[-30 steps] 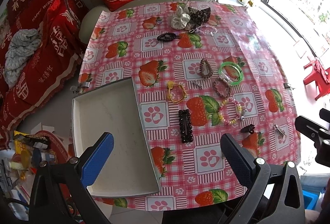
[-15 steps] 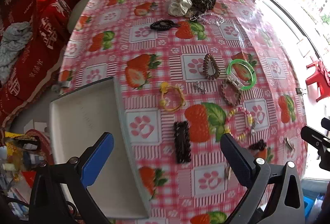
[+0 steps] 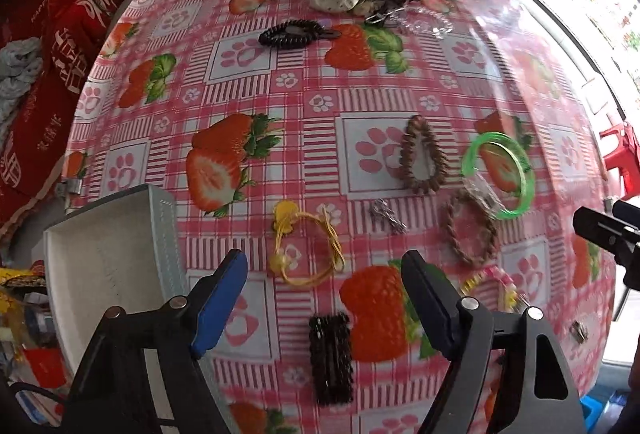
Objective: Organize jewelry
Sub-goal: 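Grasp the green bangle with the right tool while the left tool grasps the yellow hair tie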
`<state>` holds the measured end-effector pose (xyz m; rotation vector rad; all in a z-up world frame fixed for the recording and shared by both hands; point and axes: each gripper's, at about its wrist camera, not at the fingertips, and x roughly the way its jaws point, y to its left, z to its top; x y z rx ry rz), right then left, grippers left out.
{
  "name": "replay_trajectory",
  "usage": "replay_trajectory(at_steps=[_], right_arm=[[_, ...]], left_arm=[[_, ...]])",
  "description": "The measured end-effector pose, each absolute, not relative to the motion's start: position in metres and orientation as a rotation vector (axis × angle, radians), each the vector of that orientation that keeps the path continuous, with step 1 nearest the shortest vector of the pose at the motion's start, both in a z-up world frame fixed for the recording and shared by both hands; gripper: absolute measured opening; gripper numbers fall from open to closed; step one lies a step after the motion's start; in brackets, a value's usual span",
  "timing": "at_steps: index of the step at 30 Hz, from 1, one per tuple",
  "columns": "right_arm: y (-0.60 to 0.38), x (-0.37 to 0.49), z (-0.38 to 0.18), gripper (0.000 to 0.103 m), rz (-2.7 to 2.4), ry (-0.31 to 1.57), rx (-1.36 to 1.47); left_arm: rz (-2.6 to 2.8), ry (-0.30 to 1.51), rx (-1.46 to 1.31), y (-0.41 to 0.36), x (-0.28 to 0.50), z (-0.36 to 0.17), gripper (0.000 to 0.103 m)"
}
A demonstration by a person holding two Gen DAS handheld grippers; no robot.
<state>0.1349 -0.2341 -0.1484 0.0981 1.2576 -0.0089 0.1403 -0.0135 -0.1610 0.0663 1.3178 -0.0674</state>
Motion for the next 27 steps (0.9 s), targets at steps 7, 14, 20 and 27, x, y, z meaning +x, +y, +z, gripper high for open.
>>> replay_trajectory(at_steps=[7, 14, 20, 27], right_arm=[[-0.229, 0.169, -0.177, 0.099, 0.006, 1.260, 0.061], [-0.212, 0.187, -0.196, 0.079, 0.035, 1.277, -0.032], [-0.199, 0.192, -0.201, 0.072, 0.025, 1.259, -0.125], [-0.188, 0.193, -0.200, 0.046, 0.080, 1.259, -0.127]], left_arm=[[-0.020, 1.351, 0.064, -0.005, 0.153, -0.195, 0.086], [-0.010, 1.354, 0.012, 0.002, 0.162, -0.207, 0.086], [-0.034, 1.324, 0.003, 0.003, 0.161, -0.206, 0.071], [-0.111, 1.305, 0.030, -0.014, 0.148, -0.199, 0.013]])
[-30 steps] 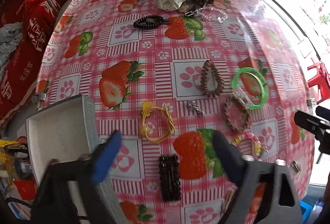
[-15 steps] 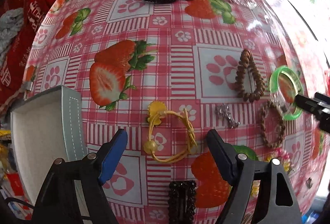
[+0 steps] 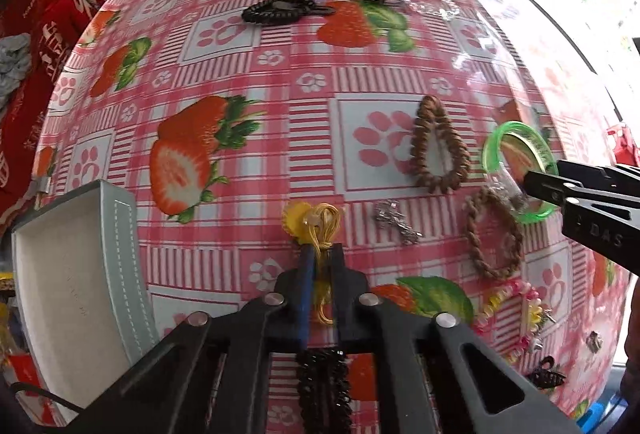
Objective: Organize jewelry
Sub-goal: 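Grasp the green bangle with the right tool while the left tool grasps the yellow hair tie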
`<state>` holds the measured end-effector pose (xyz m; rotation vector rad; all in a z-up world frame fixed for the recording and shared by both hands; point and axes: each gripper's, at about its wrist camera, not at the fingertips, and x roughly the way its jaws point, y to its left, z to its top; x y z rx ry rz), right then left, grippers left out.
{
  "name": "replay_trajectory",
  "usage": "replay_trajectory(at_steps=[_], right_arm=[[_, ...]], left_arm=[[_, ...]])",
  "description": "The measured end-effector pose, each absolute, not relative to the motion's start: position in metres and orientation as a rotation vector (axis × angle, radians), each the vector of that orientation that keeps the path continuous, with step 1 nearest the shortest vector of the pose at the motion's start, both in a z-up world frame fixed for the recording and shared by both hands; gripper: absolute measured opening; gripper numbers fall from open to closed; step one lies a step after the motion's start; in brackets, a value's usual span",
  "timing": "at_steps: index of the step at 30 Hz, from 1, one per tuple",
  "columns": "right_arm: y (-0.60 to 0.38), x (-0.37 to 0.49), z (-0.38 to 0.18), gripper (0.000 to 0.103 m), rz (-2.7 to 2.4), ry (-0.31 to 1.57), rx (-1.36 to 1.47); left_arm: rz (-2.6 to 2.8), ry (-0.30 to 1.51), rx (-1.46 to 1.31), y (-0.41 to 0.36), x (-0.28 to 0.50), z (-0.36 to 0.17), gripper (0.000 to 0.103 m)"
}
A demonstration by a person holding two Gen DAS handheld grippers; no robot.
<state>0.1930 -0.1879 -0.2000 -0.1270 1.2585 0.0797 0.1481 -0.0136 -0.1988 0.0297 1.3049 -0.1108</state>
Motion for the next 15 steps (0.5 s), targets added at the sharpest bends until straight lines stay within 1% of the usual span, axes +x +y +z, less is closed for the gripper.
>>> replay_trajectory(at_steps=[1, 2, 4, 5, 6, 15], right_arm=[[-0.187, 0.193, -0.200, 0.037, 0.082, 1.258, -0.126], [-0.186, 0.194, -0.199, 0.021, 0.087, 1.253, -0.124], [-0.186, 0.195, -0.198, 0.010, 0.091, 1.249, -0.116], [-0.186, 0.197, -0.198, 0.007, 0.089, 1.248, -0.110], [-0.187, 0.198, -0.197, 0.007, 0.086, 1.242, -0.105], [-0.215, 0.190, -0.178, 0.007, 0.091, 1.228, 0.008]], left_arm=[[-0.116, 1.305, 0.017, -0.013, 0.148, -0.198, 0.013], [-0.121, 1.305, 0.006, -0.013, 0.147, -0.197, 0.012], [-0.126, 1.301, -0.010, -0.013, 0.146, -0.192, 0.012], [-0.128, 1.298, -0.016, -0.012, 0.145, -0.190, 0.012], [-0.130, 1.293, -0.021, -0.012, 0.142, -0.188, 0.012], [-0.141, 1.251, -0.078, -0.002, 0.131, -0.161, 0.012]])
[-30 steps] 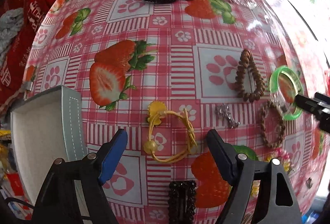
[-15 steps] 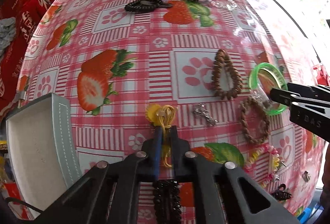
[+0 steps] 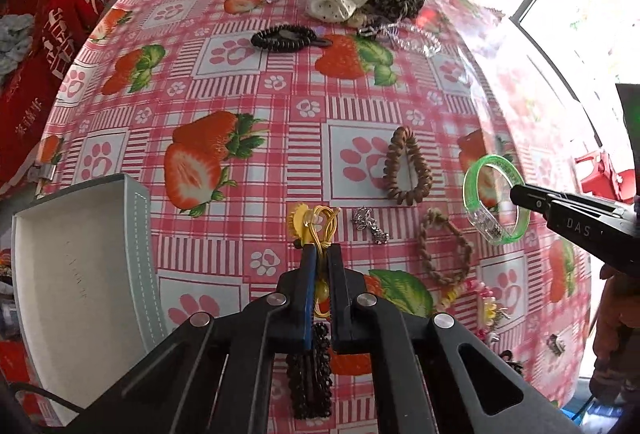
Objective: Organize jewelry
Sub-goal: 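Grasp the green bangle with the right tool while the left tool grasps the yellow hair tie, then carry both items into the white tray and open both tools to release them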
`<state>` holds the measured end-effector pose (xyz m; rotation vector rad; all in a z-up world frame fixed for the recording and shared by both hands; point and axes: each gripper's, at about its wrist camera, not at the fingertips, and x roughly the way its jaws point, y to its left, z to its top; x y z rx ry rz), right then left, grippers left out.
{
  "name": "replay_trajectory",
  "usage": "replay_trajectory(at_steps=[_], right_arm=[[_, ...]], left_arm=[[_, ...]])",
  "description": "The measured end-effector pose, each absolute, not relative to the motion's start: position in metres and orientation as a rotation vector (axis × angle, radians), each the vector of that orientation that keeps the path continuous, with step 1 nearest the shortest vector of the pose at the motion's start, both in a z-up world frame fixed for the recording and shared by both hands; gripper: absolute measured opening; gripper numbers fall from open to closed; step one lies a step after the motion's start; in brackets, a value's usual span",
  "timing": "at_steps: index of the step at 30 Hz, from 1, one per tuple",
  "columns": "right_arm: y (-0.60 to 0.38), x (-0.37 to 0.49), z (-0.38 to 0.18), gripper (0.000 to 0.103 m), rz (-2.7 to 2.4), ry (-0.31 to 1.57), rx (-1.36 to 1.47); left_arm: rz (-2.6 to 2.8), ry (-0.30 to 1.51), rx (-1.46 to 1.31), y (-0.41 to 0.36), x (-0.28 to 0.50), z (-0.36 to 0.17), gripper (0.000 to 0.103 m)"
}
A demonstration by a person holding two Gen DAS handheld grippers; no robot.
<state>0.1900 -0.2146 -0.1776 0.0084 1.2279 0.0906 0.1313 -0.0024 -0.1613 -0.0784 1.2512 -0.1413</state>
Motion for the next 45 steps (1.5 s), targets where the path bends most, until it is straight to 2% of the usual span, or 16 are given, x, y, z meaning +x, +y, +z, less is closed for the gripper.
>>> replay_trajectory(at_steps=[9, 20, 32, 45], right_arm=[[-0.211, 0.157, -0.150, 0.007, 0.130, 1.205, 0.040], [-0.129, 0.138, -0.129, 0.007, 0.272, 1.193, 0.022], [0.017, 0.134, -0.133, 0.007, 0.494, 1.197, -0.099], [0.105, 0.148, -0.175, 0.007, 0.543, 1.234, -0.221]], left_arm=[[-0.143, 1.185, -0.131, 0.019, 0.110, -0.127, 0.012], [-0.025, 1.139, -0.152, 0.092, 0.074, -0.109, 0.012], [0.193, 1.164, -0.205, 0.200, 0.054, -0.141, 0.012], [0.224, 1.191, -0.177, 0.234, 0.083, -0.183, 0.012]])
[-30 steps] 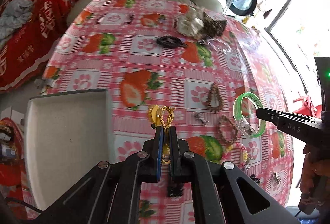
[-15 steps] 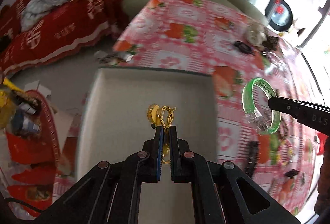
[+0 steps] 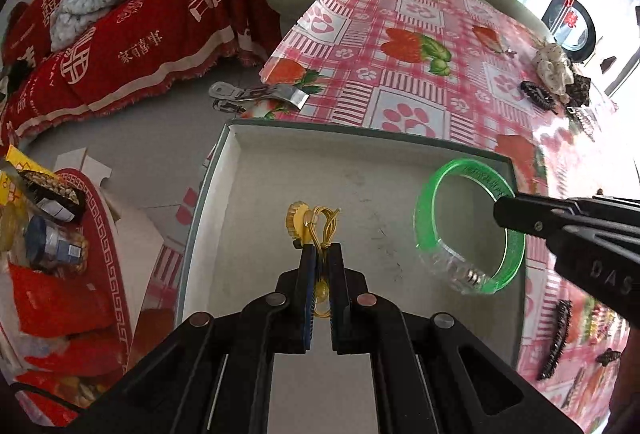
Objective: Organize jewelry
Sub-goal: 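Carry both items into the white tray and open both tools to release them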
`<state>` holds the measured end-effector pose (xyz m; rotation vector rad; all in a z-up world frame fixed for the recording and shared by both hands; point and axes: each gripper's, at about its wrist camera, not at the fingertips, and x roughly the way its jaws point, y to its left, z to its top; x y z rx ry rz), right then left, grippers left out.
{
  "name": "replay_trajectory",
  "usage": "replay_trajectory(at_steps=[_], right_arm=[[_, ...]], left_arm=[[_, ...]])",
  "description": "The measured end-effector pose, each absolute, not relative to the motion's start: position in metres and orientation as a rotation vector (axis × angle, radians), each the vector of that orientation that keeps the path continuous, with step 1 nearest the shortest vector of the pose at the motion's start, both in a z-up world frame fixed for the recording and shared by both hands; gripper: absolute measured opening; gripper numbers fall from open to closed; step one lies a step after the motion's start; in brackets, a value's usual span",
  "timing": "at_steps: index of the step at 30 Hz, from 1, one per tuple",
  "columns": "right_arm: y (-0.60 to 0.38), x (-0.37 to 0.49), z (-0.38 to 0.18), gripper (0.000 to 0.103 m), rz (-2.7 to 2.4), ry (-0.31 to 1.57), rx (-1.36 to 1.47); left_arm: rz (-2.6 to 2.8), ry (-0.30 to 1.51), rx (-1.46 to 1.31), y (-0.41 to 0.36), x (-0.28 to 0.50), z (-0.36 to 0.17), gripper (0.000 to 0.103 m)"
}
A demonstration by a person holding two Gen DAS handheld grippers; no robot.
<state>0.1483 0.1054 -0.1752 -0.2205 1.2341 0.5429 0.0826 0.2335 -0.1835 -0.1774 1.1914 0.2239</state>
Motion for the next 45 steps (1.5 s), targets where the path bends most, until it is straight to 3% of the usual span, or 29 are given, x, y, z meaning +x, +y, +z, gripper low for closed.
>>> replay_trajectory(at_steps=[19, 21, 26, 41, 42, 43, 44, 45], right_arm=[[0.122, 0.160, -0.207, 0.008, 0.510, 1.283, -0.305], [0.122, 0.160, -0.206, 0.011, 0.519, 1.284, -0.297], [0.123, 0.156, -0.194, 0.036, 0.554, 1.263, -0.261], [0.064, 0.138, -0.157, 0.038, 0.481, 1.223, -0.081], [0.058, 0.137, -0.156, 0.038, 0.474, 1.227, -0.067], [0.052, 0.136, -0.156, 0.038, 0.468, 1.229, -0.055], [0.049, 0.135, -0.156, 0.039, 0.465, 1.230, -0.048], [0.044, 0.134, -0.155, 0.039, 0.460, 1.230, -0.039]], left_arm=[[0.257, 1.232, -0.107, 0.234, 0.090, -0.199, 0.013], [0.257, 1.233, -0.111, 0.234, 0.088, -0.199, 0.013], [0.257, 1.240, -0.100, 0.233, 0.087, -0.198, 0.013], [0.238, 1.235, -0.107, 0.228, 0.090, -0.193, 0.013], [0.239, 1.236, -0.106, 0.228, 0.090, -0.193, 0.022], [0.244, 1.236, -0.107, 0.228, 0.090, -0.192, 0.076], [0.279, 1.228, -0.096, 0.228, 0.089, -0.189, 0.103], [0.309, 1.189, -0.076, 0.227, 0.087, -0.184, 0.103]])
